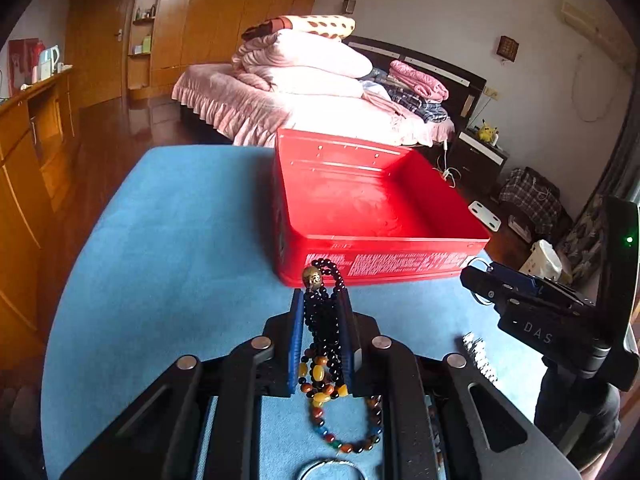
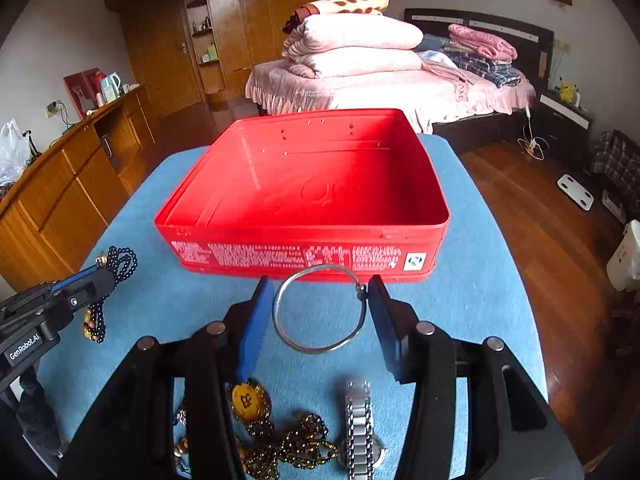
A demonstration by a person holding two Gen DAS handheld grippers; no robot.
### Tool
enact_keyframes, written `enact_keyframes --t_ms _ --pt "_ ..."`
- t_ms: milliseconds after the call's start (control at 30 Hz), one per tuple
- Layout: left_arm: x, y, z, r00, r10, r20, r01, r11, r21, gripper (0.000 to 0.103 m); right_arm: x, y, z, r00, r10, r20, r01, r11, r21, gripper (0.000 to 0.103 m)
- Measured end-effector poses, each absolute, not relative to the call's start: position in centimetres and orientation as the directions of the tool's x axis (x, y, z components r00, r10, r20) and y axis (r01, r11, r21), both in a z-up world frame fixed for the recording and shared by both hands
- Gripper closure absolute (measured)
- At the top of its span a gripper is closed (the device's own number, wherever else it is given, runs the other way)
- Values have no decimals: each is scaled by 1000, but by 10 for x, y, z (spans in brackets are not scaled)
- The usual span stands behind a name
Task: Organize jewelry
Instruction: 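Carry the necklace and bangle into the red tin and open both tools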
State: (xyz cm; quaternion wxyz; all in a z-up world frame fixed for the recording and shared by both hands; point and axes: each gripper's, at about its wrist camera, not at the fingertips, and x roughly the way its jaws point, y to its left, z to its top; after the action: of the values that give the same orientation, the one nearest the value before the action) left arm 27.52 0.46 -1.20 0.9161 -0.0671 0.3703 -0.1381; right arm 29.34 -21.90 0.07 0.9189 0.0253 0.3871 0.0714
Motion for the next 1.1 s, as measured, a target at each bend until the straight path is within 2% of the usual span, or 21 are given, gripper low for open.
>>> enact_keyframes --t_ms 167,267,367,700,800,833,1033,1100 --pt "303 -13 13 713 -333 -617 228 942 -245 87 323 -229 19 713 176 -679 -106 984 143 56" --pt "326 -25 17 729 -318 -606 221 947 -232 87 340 -228 24 728 156 -668 -100 988 122 56" --pt "349 -31 8 715 -327 -619 216 944 -249 87 357 -227 20 730 135 -670 -94 991 97 56" --pt "384 -33 -30 695 -333 -638 180 939 -294 86 383 -238 -7 710 146 -689 -64 988 143 55" --pt "381 -31 -32 702 -323 -634 175 942 -285 76 385 -236 -12 701 150 -697 -63 987 148 52" --pt "380 -31 -31 706 -320 -631 175 943 -282 70 384 -236 -12 702 150 -696 -64 987 149 44" --pt "364 -33 -25 718 -297 -629 186 953 -238 60 372 -238 -4 721 142 -678 -62 988 141 44" --pt "355 -31 -25 722 -282 -632 187 959 -215 60 366 -239 -2 723 142 -676 -64 988 140 44"
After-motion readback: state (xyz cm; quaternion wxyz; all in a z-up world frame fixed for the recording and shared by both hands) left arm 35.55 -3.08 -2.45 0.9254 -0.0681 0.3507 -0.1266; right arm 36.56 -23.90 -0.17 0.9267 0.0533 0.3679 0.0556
